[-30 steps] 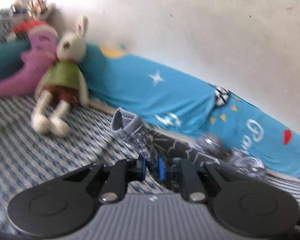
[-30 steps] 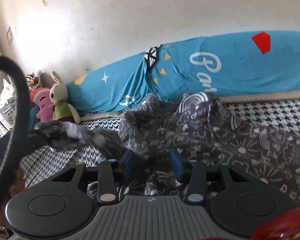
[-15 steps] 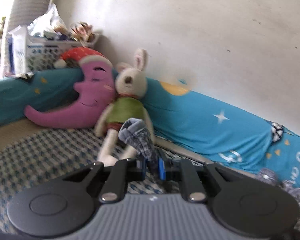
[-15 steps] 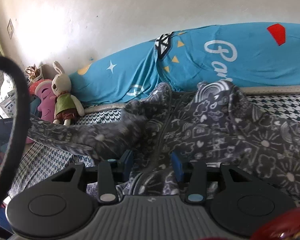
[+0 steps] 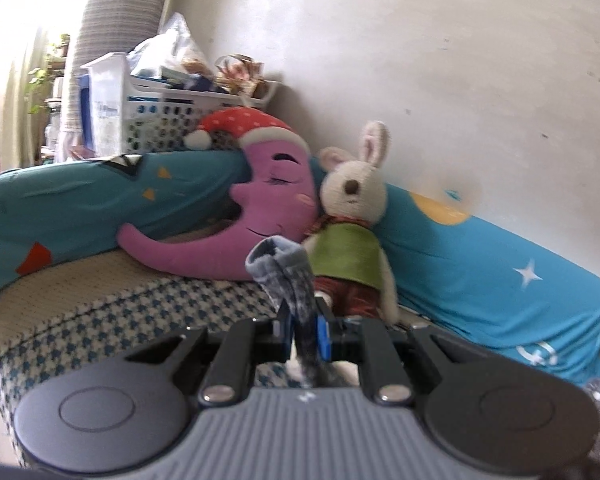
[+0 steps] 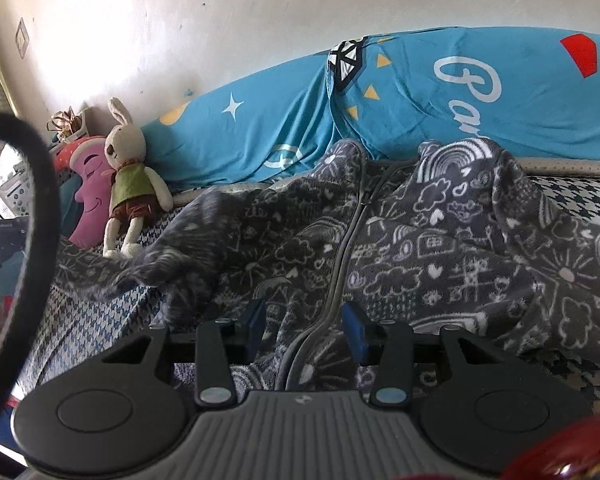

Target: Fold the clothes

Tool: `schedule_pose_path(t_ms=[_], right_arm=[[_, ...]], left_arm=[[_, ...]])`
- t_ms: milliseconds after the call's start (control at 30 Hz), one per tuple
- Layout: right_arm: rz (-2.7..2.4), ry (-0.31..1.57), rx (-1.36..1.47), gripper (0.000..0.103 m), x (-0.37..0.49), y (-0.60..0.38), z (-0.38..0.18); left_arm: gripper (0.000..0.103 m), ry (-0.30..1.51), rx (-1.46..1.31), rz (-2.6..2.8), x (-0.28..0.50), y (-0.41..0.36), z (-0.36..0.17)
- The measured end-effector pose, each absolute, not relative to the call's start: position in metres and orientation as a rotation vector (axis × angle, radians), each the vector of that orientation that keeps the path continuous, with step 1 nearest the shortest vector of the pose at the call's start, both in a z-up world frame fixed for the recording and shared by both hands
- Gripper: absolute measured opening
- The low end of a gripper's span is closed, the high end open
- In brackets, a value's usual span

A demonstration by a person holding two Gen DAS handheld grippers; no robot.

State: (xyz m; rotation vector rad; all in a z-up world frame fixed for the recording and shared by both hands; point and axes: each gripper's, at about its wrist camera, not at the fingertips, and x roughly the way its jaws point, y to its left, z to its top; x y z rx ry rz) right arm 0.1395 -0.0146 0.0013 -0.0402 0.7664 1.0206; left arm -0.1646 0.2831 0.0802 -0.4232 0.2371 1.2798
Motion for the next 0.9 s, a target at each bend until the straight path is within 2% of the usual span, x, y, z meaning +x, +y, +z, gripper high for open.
schedule_pose_path(t_ms=[300,367,400,433,467,500,533,633,900], right_arm=[[1.019,0.774,-0.052,0.043,0.140,-0.010,-0.001],[1.016,0.776,-0.051,0.043,0.141,-0.010,-0.001],[1.015,0.777,-0.050,0.043,0.141,-0.011,-0.001],[1.014,0.777,-0.050,0.043,0.142,-0.012,-0.001],[1.012,0.778,-0.050,0.043,0.142,-0.012,-0.001],[1.009,0.779,-0.050,0.043,0.143,-0.013,-0.001],[1.007,0.779,-0.049,0.043,0.143,-0.014,-0.001],[1.006,0.785,-0.046,0.043,0.145,-0.015,-0.002],[1.018,0.789,-0.053,0.043,0.142,-0.021,0.000]], left_arm=[[0.015,0.251,-0.453,1.455,-0.186,0.306,0.076],[0.025,0.247,-0.461,1.478,-0.189,0.306,0.076],[0.037,0.244,-0.457,1.492,-0.191,0.306,0.077],[0.054,0.230,-0.448,1.510,-0.193,0.304,0.079],[0.062,0.214,-0.438,1.529,-0.196,0.302,0.081],[0.077,0.199,-0.428,1.547,-0.198,0.300,0.083],[0.085,0.184,-0.419,1.565,-0.200,0.298,0.085],[0.086,0.165,-0.425,1.547,-0.203,0.293,0.088],[0.086,0.278,-0.502,1.251,-0.170,0.277,0.074]])
